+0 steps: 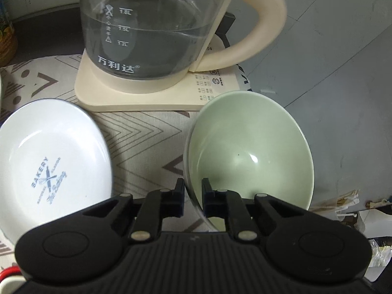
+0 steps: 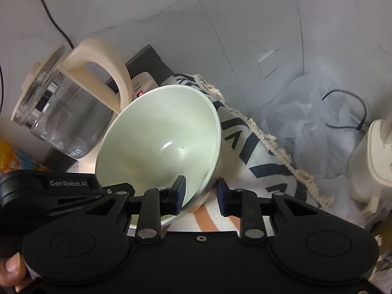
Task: Organize plates and bowls
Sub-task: 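Carry the small green bowl and lower it into the large green bowl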
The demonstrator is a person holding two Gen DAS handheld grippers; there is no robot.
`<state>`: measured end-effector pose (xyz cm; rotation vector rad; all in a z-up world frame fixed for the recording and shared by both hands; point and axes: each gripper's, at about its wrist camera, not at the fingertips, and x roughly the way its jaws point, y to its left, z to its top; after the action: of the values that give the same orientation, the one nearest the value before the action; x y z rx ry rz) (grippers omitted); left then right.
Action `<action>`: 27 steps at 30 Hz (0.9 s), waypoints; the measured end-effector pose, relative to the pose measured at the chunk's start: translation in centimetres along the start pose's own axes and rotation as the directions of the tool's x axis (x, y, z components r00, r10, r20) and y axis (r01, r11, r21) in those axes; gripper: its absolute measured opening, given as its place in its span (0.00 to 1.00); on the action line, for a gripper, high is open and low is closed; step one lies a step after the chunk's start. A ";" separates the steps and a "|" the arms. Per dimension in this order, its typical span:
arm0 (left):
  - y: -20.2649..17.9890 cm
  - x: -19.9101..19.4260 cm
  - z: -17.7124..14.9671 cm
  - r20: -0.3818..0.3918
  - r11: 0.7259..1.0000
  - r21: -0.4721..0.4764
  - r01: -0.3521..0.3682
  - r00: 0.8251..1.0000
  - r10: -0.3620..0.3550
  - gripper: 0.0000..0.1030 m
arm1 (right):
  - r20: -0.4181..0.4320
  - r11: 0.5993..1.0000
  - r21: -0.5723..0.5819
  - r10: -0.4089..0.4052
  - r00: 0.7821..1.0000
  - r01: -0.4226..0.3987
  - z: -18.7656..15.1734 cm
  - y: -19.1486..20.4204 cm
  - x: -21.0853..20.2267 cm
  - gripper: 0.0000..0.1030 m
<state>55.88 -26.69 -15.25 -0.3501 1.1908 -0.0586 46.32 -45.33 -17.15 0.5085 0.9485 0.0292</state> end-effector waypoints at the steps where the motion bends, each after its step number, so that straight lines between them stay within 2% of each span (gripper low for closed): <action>1: 0.0 -0.3 -0.1 0.001 1.000 -0.001 0.004 1.000 -0.004 0.12 | 0.005 1.000 -0.004 0.007 1.000 -0.007 0.0 0.0 -0.4 0.26; 13: 0.4 -6.5 -2.3 0.075 0.999 -0.035 0.014 0.997 -0.011 0.11 | 0.064 0.998 -0.047 0.040 0.997 -0.037 -0.8 1.8 -5.3 0.25; 17: 1.6 -8.6 -3.2 0.092 0.997 -0.072 0.033 0.995 -0.026 0.11 | 0.076 0.998 -0.049 0.049 0.996 -0.046 -1.5 2.7 -6.9 0.25; 27: 4.6 -13.2 -6.1 0.145 0.995 -0.097 0.039 0.989 -0.025 0.11 | 0.112 0.996 -0.055 0.072 0.991 -0.066 -4.2 5.2 -10.5 0.25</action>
<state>44.68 -20.76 -6.78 -0.4538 1.0477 -0.0020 37.89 -41.60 -8.83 0.4900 0.8163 0.0855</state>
